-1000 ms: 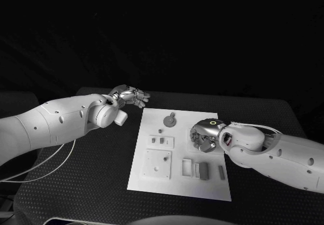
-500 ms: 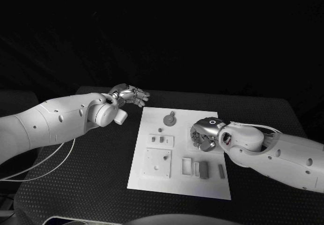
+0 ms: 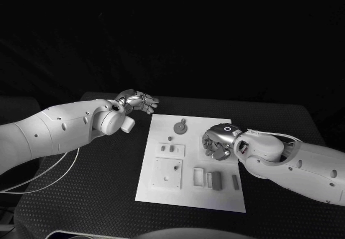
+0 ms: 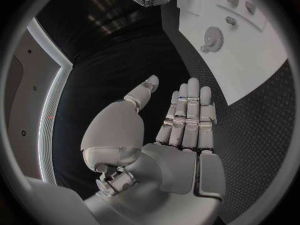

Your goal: Assemble the parts on the task board

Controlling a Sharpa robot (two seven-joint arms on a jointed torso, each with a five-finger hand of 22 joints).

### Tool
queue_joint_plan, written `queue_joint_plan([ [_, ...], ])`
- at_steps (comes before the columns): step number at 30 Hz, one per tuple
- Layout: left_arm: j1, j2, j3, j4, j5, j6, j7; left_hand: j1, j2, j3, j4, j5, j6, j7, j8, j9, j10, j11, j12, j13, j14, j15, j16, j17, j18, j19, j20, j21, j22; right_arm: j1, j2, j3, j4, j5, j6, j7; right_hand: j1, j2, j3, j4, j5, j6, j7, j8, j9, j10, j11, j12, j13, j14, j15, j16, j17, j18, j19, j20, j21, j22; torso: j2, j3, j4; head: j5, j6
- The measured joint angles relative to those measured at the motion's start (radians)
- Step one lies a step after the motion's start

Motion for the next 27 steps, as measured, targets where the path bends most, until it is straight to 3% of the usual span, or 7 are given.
queue_joint_plan([
  [6,0.0,0.001,0.0,-0.003,0.0,0.0,0.0,0.0,0.0,0.0,0.0,0.0,0.0,0.0,0.0,0.0,0.0,0.0,0.0,0.0,0.0,0.0,0.0,0.001,-0.001,0.0,0.0,0.0,0.001,0.025,-0.014,0.014,0.034,0.015,0.002,0.001,0.0,0.0,0.003,-0.003,0.0,0.003,-0.003,0.0,0.002,0.005,-0.002,0.0,0.0,0.003,0.0,0.0,-0.002,0.0,0.0,0.0,0.006,0.0,0.0,0.0,0.0001,0.0,0.001],
  [10,0.0,0.001,0.0,-0.003,0.0,0.0,0.0,0.0,0.0,0.0,0.0,0.0,0.0,0.0,0.0,0.0,0.0,0.0,0.0,0.0,0.0,0.0,0.0,0.001,-0.001,0.0,0.0,0.0,0.001,0.041,-0.031,0.038,0.073,0.035,0.004,0.001,0.0,0.0,0.003,-0.003,0.004,0.003,-0.003,0.0,0.003,0.005,-0.002,0.0,0.0,0.003,0.001,0.0,-0.002,0.0,0.0,0.0,0.006,0.0,0.0,0.0,0.0,0.001,0.001],
  [13,0.0,0.002,0.0,-0.004,0.0,0.0,0.0,0.0,0.0,0.0,0.0,0.0,0.0,0.0,0.0,0.0,0.0,0.0,0.0,0.0,0.0,0.0,0.0,0.001,-0.002,0.0,0.0,0.0,0.001,0.046,-0.035,0.048,0.1,0.048,0.004,0.002,0.0,0.0,0.003,-0.003,0.004,0.003,-0.003,0.0,0.003,0.005,-0.002,0.0,0.0,0.003,0.001,0.0,-0.002,0.0,0.0,0.0,0.006,0.0,0.0,-0.0002,0.0,0.002,0.001],
  [20,0.0,0.002,0.0,-0.005,0.0,0.0,0.0,-0.004,0.004,0.0,0.0,0.0,0.0,0.0,0.0,0.0,0.0,0.0,0.0,-0.001,0.0,0.0,0.0,0.002,0.009,0.0,0.0,0.0,0.001,0.041,0.006,0.048,0.113,0.073,-0.005,0.007,0.0,0.0,0.004,-0.001,0.004,0.003,-0.003,0.0,0.003,0.005,-0.002,0.0,0.0,0.004,0.002,0.0,-0.002,0.0,0.0,0.0,0.006,0.0,0.0,-0.0004,-0.0011,0.008,-0.001],
  [27,0.0,0.004,0.0,-0.007,0.0,-0.001,0.001,-0.004,0.004,0.0,0.0,0.0,0.0,0.0,0.0,0.0,0.0,0.0,0.0,-0.001,0.0,0.0,0.0,0.002,0.009,0.0,0.0,0.0,0.002,-0.005,0.077,0.045,0.107,0.076,-0.024,0.016,0.0,0.0,0.005,0.0,0.004,0.003,-0.003,-0.001,0.006,0.005,-0.002,0.0,0.0,0.005,0.003,0.0,-0.002,0.0,0.0,0.0,0.006,0.0,0.0,0.0007,-0.0023,0.016,-0.001],
])
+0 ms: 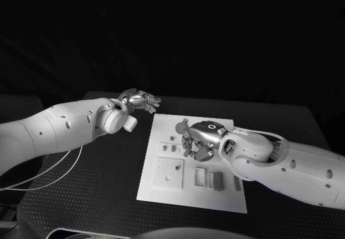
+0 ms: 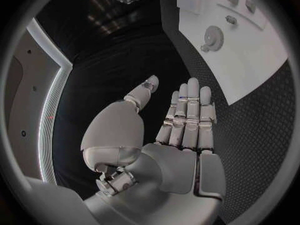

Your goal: Assemble the parts on the task board

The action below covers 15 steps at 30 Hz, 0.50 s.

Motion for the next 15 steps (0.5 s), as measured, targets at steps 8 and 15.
queue_joint_plan([
  [8,0.0,0.002,0.0,-0.001,0.0,0.0,0.0,0.0,0.0,0.0,0.0,0.0,0.0,0.0,0.0,-0.001,0.0,0.0,0.0,0.0,0.0,0.0,-0.004,0.001,0.0,0.0,0.0,0.0,0.0,-0.048,0.058,-0.006,-0.007,-0.023,-0.027,0.003,0.0,0.0,0.0,0.0,0.0,0.0,0.0,0.0,0.0,0.0,0.0,0.0,0.0,0.0,0.0,0.0,-0.001,0.0,0.0,0.0,0.0,0.0,0.0,-0.0009,0.0017,0.012,-0.002],
  [15,0.0,0.005,0.0,-0.001,0.0,0.0,0.0,0.0,0.0,0.0,0.0,0.0,0.0,0.0,0.0,-0.001,0.0,0.0,0.0,0.0,0.0,0.0,-0.004,0.001,-0.001,0.0,0.0,0.0,0.0,-0.079,0.094,-0.008,-0.008,-0.042,-0.041,0.005,0.0,0.0,0.0,0.0,0.0,0.0,0.0,0.004,0.0,0.002,-0.002,0.0,0.0,0.003,0.001,0.0,-0.001,0.0,0.005,-0.002,0.0,0.0,0.0,-0.0012,0.0023,0.02,-0.005],
])
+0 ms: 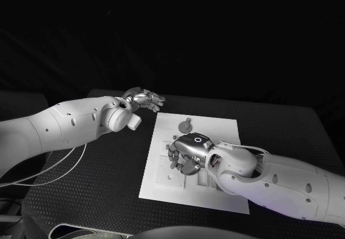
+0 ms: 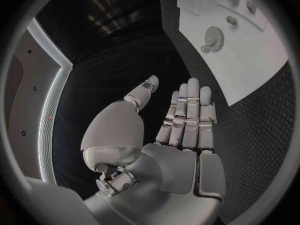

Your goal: Assemble the parts on the task board

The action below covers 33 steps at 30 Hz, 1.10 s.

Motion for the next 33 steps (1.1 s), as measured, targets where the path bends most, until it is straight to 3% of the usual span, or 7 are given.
queue_joint_plan([
  [6,0.0,0.001,0.0,0.0,0.0,0.0,0.0,0.0,0.0,0.0,0.0,0.0,0.0,0.0,0.0,0.0,0.0,0.0,0.0,0.0,0.0,0.0,0.0,0.001,0.0,0.0,0.0,0.0,0.001,-0.011,0.03,-0.004,-0.021,-0.014,-0.006,0.002,-0.003,-0.003,0.002,-0.002,0.0,0.0,0.0,0.0,0.001,0.0,0.0,0.001,0.0,0.002,-0.003,0.0,-0.001,0.0,0.001,0.001,0.0,0.0,0.0,0.0,0.0001,0.005,-0.003],
  [12,0.0,0.003,0.0,0.002,0.0,0.0,0.0,0.0,0.0,0.0,0.0,0.0,0.0,0.0,0.0,0.0,0.0,0.0,0.0,0.0,0.0,0.0,0.0,0.002,-0.001,0.0,0.0,0.0,0.001,-0.038,0.052,-0.032,-0.067,-0.028,-0.008,0.002,-0.004,-0.004,0.003,-0.003,-0.003,0.0,0.0,0.0,0.002,0.002,-0.002,0.003,0.0,0.0,-0.004,0.0,-0.001,0.0,0.002,0.002,0.0,0.0,0.0,-0.0001,0.0006,0.007,-0.004],
  [18,0.0,0.005,0.0,0.002,0.0,0.001,0.0,0.0,0.0,0.0,0.0,0.0,0.0,0.0,0.0,0.0,0.0,0.0,0.0,0.0,0.0,0.0,0.0,0.002,-0.002,0.0,0.0,0.0,0.001,-0.055,0.069,-0.031,-0.089,-0.038,-0.015,0.003,-0.004,-0.004,0.003,-0.003,-0.003,-0.001,0.001,0.0,0.002,0.005,-0.002,0.003,0.015,0.0,-0.004,0.0,-0.001,0.0,0.002,0.002,0.0,0.001,0.0,-0.0001,0.0012,0.009,-0.006],
  [33,0.0,0.005,0.0,0.001,0.0,0.001,-0.001,0.0,0.0,0.0,0.0,0.0,0.0,0.0,0.0,0.0,0.0,0.0,0.0,0.0,0.0,0.0,0.0,0.003,-0.007,0.0,0.0,0.0,0.002,-0.061,0.08,-0.033,-0.096,-0.045,-0.023,0.009,-0.004,-0.004,0.006,0.0,-0.003,0.002,-0.002,-0.001,0.003,0.005,-0.001,0.003,0.042,0.001,-0.004,0.0,-0.002,0.0,0.001,0.002,0.004,0.0,0.0,0.0004,0.0,0.014,-0.01],
])
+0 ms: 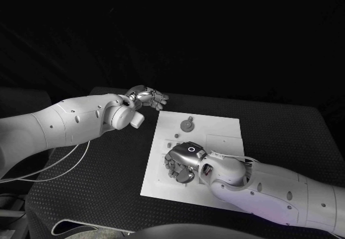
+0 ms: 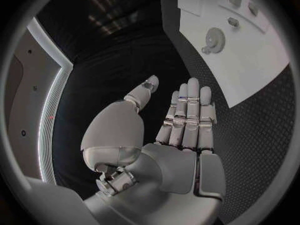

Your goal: Assemble the parts on the task board

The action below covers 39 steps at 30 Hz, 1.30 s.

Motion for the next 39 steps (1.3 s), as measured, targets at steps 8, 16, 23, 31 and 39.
queue_joint_plan([
  [8,0.0,0.0,0.0,-0.001,0.0,0.001,0.0,0.0,0.0,0.0,0.0,0.0,0.0,0.0,0.0,-0.001,0.0,0.0,0.0,-0.001,0.0,0.0,-0.003,0.001,0.0,0.0,0.0,0.0,0.0,-0.003,-0.007,-0.005,0.01,0.002,0.001,0.007,0.0,0.0,0.0,0.0,0.003,0.0,0.0,0.0,0.004,0.0,0.0,-0.001,0.0,0.001,0.001,0.0,0.0,0.0,0.0,0.0,0.0,0.0,0.0,-0.0001,-0.0006,0.001,-0.004],
  [16,0.0,-0.001,0.0,-0.002,0.0,0.001,0.0,0.0,0.0,0.0,0.0,0.0,0.0,0.0,0.004,-0.001,0.0,0.0,0.0,-0.001,0.0,0.0,-0.004,0.002,0.0,0.0,0.0,0.0,0.001,-0.003,-0.019,-0.005,0.012,0.003,0.001,0.008,0.0,0.0,0.003,-0.003,0.003,0.0,0.0,-0.003,0.004,0.0,0.0,-0.005,0.0,0.001,0.002,0.003,0.0,0.0,0.004,-0.001,0.0,0.0,0.0,-0.0002,0.0,0.002,-0.007],
  [23,0.0,-0.001,0.0,-0.003,0.0,0.003,0.0,0.0,0.0,0.0,0.0,0.0,0.0,0.0,0.004,-0.001,0.0,0.0,0.0,-0.001,0.0,0.0,-0.004,0.003,-0.001,0.0,0.0,-0.004,0.001,-0.004,-0.021,-0.005,0.008,0.002,0.001,0.008,0.0,0.0,0.003,-0.003,0.003,0.0,0.0,-0.003,0.003,0.0,0.0,-0.006,0.0,0.001,0.003,0.003,0.0,0.0,0.004,-0.001,0.0,0.0,0.0,0.0003,-0.0007,0.003,-0.009],
  [31,0.0,-0.001,0.0,-0.004,0.0,0.005,-0.001,0.0,0.0,0.0,0.0,0.0,0.0,0.0,0.004,-0.001,0.0,0.0,0.0,-0.001,0.0,0.0,-0.004,0.004,-0.001,0.0,0.0,-0.004,0.001,-0.004,-0.025,-0.006,0.008,-0.003,-0.002,0.005,0.0,0.0,0.003,-0.003,0.003,-0.002,-0.001,-0.003,0.003,-0.002,-0.002,-0.003,0.0,0.005,0.002,0.004,-0.001,0.0,0.004,-0.001,0.0,0.0,0.0,0.0012,-0.0008,0.002,-0.008],
  [39,0.0,-0.001,0.0,-0.004,0.0,0.007,-0.001,0.0,0.0,0.0,0.0,0.0,0.0,0.0,0.004,-0.002,0.0,0.0,0.0,-0.002,0.0,0.0,-0.004,0.005,-0.002,0.0,0.0,-0.004,0.001,-0.005,-0.033,-0.007,0.011,-0.008,-0.004,0.0,0.0,0.0,0.004,-0.007,0.002,-0.002,-0.001,0.0,0.004,0.002,0.002,-0.003,0.007,0.006,0.001,0.004,-0.001,0.0,0.004,0.0,0.0,0.0,0.0,0.0009,-0.0007,0.001,-0.007],
])
